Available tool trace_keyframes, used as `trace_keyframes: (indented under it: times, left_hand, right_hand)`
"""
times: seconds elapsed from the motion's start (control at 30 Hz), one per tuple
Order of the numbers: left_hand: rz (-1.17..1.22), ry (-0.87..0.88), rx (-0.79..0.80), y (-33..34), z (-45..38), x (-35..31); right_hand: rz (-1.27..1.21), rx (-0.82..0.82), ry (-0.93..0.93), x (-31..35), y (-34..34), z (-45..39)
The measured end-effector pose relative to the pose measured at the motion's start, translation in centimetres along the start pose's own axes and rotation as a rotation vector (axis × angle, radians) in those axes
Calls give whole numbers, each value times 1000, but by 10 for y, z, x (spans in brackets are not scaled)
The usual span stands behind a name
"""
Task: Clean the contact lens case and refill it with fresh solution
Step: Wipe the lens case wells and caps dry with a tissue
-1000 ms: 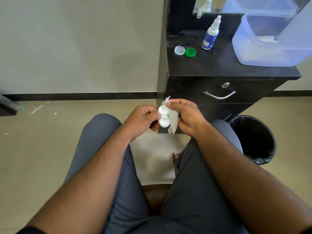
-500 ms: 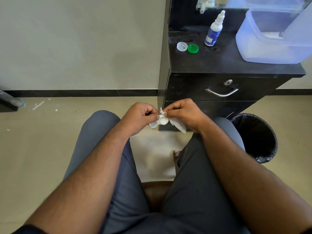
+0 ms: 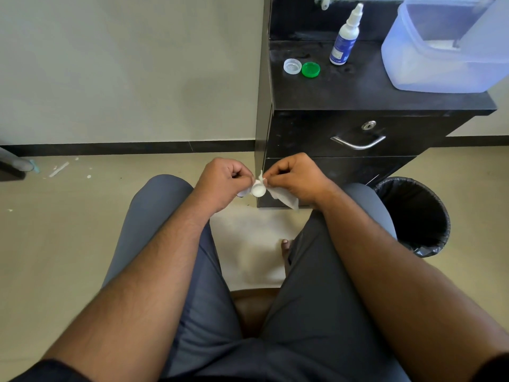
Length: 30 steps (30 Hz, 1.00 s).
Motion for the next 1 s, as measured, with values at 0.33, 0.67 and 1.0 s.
trace_keyframes:
  times: [0.33,0.67,1.0]
  left_hand:
    - [721,-209,-230,-1,5,18]
    - [666,-249,83,15,5,14]
    - [641,-267,18,12,4,15]
  right_hand:
    - [-352,-173,-99,1,-1,0]
    - [-427,-274,-114,-3,-12,-1]
    - [-284,-257,-113,0,-8,-1]
Point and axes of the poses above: each hand's wrist, its own z-axis away from the middle knuckle, its own y-axis out of the palm, x = y × z, the point moved 7 cm from there along -z, towards the middle knuckle, and after that the axes turned 11 degrees about x, right-handed, at the moved point
